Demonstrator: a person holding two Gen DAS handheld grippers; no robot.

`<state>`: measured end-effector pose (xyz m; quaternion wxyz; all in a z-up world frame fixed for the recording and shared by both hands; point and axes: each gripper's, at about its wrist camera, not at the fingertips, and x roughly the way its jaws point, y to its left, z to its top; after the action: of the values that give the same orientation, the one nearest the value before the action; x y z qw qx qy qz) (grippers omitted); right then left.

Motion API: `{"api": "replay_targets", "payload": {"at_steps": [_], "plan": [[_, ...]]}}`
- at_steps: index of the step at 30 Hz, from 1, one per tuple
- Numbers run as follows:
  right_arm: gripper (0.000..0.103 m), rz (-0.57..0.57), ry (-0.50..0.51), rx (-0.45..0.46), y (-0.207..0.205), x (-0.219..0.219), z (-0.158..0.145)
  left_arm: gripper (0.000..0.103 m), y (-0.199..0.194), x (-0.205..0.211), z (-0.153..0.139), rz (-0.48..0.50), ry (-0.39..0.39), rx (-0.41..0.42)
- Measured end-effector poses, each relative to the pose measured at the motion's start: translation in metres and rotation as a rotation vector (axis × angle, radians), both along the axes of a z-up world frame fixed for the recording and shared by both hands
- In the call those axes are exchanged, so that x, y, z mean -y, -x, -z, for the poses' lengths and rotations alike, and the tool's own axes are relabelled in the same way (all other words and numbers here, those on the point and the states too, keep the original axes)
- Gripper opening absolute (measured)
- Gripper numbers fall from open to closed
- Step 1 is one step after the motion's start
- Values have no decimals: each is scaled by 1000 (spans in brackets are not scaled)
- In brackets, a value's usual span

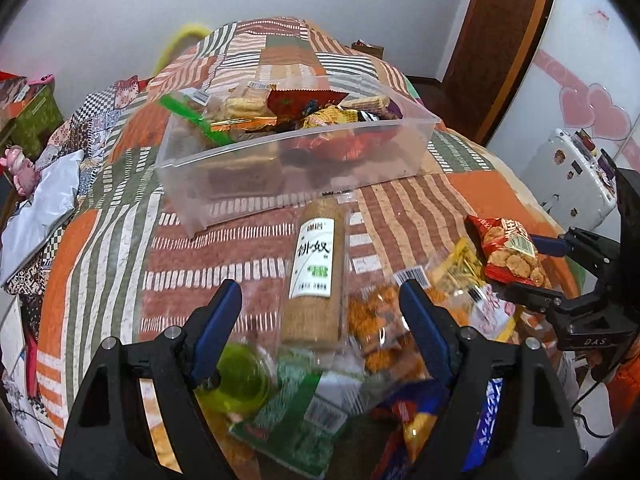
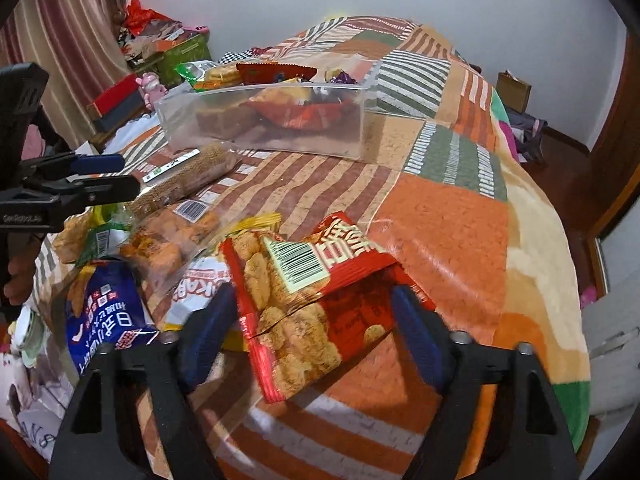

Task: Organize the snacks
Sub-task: 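Grasp the tan biscuit roll with left tool while right tool grasps red cookie bag, then carry biscuit roll and red cookie bag over the box and release both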

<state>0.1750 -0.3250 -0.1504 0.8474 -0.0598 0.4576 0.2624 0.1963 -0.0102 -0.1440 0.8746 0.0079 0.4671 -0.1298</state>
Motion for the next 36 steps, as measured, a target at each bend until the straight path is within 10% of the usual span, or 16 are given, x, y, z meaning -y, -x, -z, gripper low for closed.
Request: {"api": "replay_targets", "payload": {"at_steps": [11, 36], "plan": [[54, 18, -19, 24, -6, 5, 2, 42, -25, 5, 29, 16, -11, -96], [30, 55, -126, 126, -10, 10, -44, 36, -2, -12, -26, -14, 61, 64]]}}
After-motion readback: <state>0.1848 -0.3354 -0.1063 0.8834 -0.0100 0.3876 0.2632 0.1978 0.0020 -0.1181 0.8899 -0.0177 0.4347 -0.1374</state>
